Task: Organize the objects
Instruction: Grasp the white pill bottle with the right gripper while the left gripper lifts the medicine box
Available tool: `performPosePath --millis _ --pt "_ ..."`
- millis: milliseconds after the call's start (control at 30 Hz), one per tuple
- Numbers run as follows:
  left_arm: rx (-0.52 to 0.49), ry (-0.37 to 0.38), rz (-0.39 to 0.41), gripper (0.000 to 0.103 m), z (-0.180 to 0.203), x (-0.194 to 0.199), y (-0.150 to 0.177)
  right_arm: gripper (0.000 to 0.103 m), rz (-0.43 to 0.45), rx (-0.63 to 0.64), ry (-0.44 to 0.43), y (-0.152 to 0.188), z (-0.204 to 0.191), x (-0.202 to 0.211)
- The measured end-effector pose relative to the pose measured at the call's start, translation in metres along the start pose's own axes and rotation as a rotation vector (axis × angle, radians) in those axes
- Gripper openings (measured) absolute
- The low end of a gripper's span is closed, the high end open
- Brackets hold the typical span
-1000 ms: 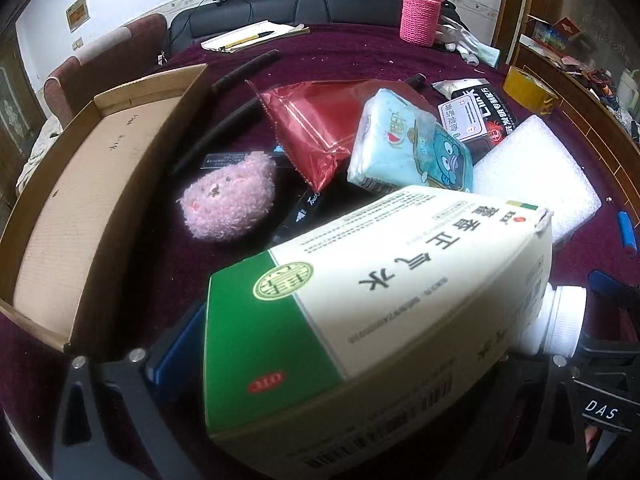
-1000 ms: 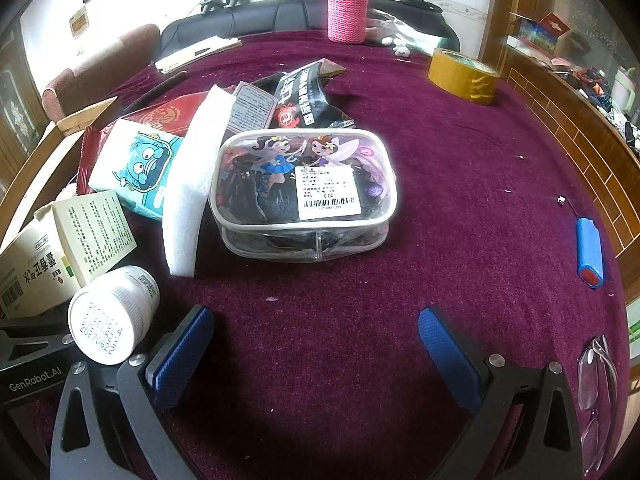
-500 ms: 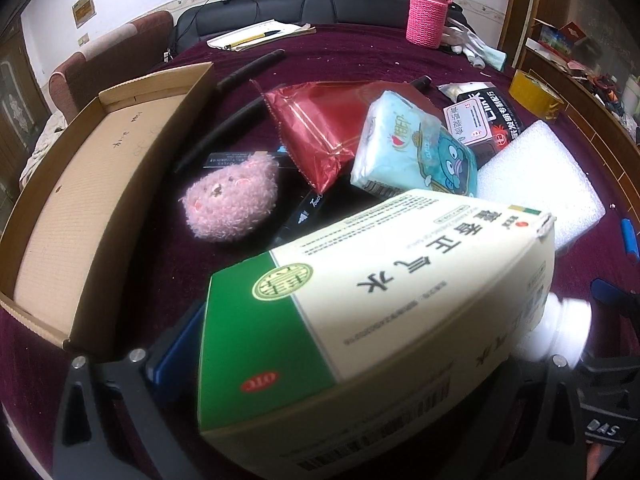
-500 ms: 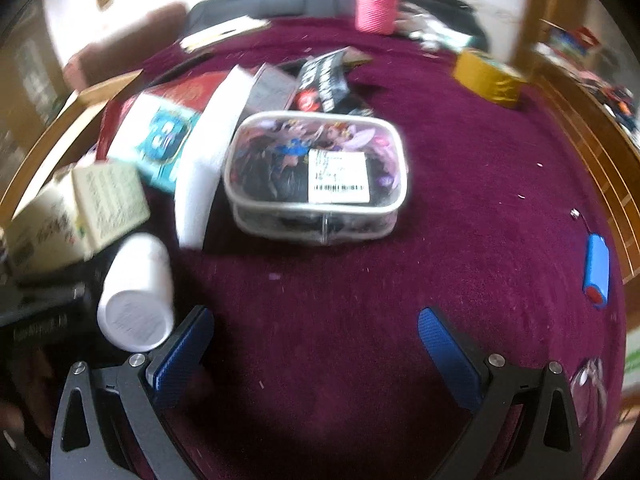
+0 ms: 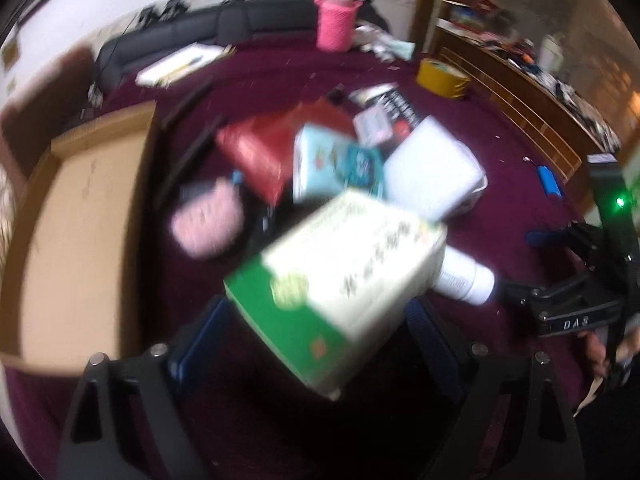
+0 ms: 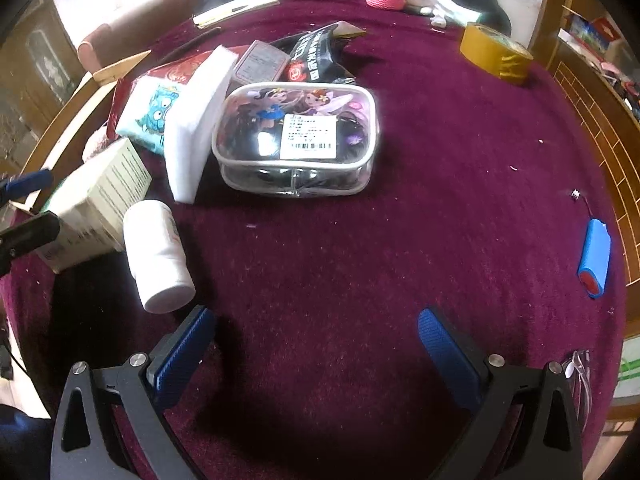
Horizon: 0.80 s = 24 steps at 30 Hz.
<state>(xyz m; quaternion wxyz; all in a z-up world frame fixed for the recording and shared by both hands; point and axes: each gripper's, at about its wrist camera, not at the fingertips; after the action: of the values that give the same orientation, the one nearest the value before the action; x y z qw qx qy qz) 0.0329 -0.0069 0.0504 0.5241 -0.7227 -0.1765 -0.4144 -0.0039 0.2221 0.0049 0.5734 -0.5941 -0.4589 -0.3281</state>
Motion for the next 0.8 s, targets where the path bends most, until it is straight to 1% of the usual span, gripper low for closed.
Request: performPosePath --millis 33,100,133,167,233,267,333,433,467,567,667,700,767,800 --pt "-0.024 0.026 0.000 0.089 0.000 0.002 -0.004 0.103 -0.001 0.003 0.004 0.000 -0.001 -0.001" --pt "-0.096 0.104 -0.093 0.090 0.000 -0.007 -0.016 0.103 -0.003 0.019 0.023 0.001 -0.005 -0.002" --pt "-0.139 0.117 -0.116 0.090 0.003 -0.013 -0.019 0.103 -0.002 0.022 0.022 0.004 -0.006 -0.002" --pt "-0.171 0.124 -0.156 0.092 0.000 -0.020 -0.020 0.103 -0.001 0.029 0.027 0.005 -0.007 -0.002" --pt "-0.181 0.182 -0.154 0.092 0.000 -0.021 -0.021 0.103 0.002 0.023 0.018 0.008 -0.006 0.000" --pt "-0.194 0.191 -0.188 0.092 -0.003 -0.028 -0.026 0.103 0.002 0.016 0.013 0.009 -0.004 0.001" --pt "-0.220 0.224 -0.223 0.092 -0.003 -0.033 -0.031 0.103 0.003 0.005 0.004 0.011 -0.002 0.003" --pt "-0.241 0.289 -0.222 0.092 -0.003 -0.024 -0.029 0.103 0.004 -0.021 -0.006 0.014 0.002 0.006" --pt "-0.251 0.298 -0.229 0.092 -0.001 -0.025 -0.028 0.103 0.004 -0.024 -0.005 0.013 0.003 0.006" --pt "-0.305 0.292 -0.259 0.092 0.006 -0.030 -0.026 0.103 0.003 -0.030 0.000 0.015 0.004 0.006" --pt "-0.318 0.297 -0.267 0.092 0.009 -0.034 -0.023 0.103 0.000 -0.034 0.005 0.017 0.004 0.007" --pt "-0.324 0.282 -0.270 0.091 0.011 -0.037 -0.022 0.103 -0.001 -0.035 0.007 0.017 0.004 0.007" --pt "-0.325 0.279 -0.287 0.083 0.015 -0.043 -0.020 0.103 -0.006 -0.038 0.014 0.017 0.002 0.008" --pt "-0.321 0.272 -0.283 0.082 0.017 -0.044 -0.020 0.103 -0.010 -0.039 0.020 0.018 0.001 0.007"
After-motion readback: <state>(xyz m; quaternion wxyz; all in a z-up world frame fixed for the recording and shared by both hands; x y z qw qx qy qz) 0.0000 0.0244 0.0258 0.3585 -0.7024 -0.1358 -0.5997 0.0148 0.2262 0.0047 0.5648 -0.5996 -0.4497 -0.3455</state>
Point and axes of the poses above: each gripper's, at about its wrist camera, not at the fingertips, and x roughly against the way its jaws point, z to its right, y to its underside, and after that the axes turned 12 degrees about -x, right-handed
